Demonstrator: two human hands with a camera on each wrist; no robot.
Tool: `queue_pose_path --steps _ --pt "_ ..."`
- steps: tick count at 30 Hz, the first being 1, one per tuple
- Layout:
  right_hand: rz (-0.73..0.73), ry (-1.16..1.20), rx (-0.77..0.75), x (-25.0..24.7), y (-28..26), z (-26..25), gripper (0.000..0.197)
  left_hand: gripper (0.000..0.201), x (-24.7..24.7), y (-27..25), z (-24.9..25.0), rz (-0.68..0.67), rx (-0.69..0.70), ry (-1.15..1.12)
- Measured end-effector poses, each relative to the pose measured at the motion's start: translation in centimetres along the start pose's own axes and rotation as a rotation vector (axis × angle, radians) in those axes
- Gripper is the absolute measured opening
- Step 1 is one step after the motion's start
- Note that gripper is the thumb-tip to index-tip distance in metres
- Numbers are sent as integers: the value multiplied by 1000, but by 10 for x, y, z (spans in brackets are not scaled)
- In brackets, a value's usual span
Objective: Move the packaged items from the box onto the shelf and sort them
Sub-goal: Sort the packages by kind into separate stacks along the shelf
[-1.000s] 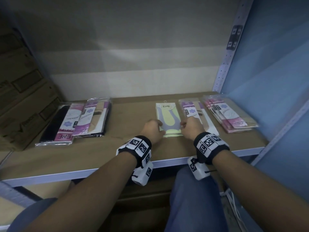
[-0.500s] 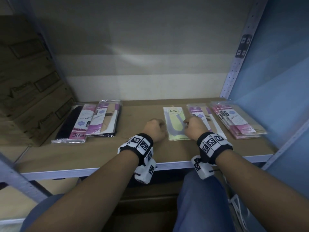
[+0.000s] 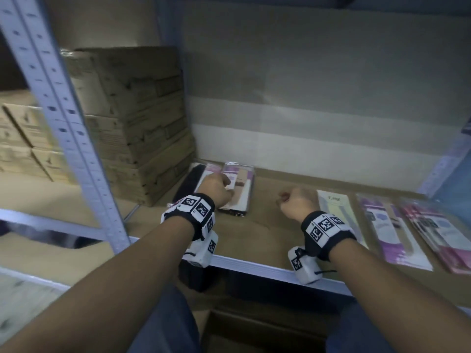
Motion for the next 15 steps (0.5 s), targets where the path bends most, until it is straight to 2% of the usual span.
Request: queue_pose_path --steps 4,9,15 --pt "-55 18 -5 29 4 -23 28 27 -29 -7 -50 54 -152 40" --pt "-142 75 30 61 9 -40 34 36 -42 -14 -95 9 -318 133" --pt "-157 148 40 83 15 -42 25 42 -34 -12 -112 -45 -392 88"
Point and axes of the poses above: each hand's wrist, its own y-axis towards the middle knuckle, its own x-axis out of the palm, z = x × y, the point moved 3 cm from there along y, towards the middle knuckle, and after that the axes turned 7 degrees about x, right-handed, at the moved point
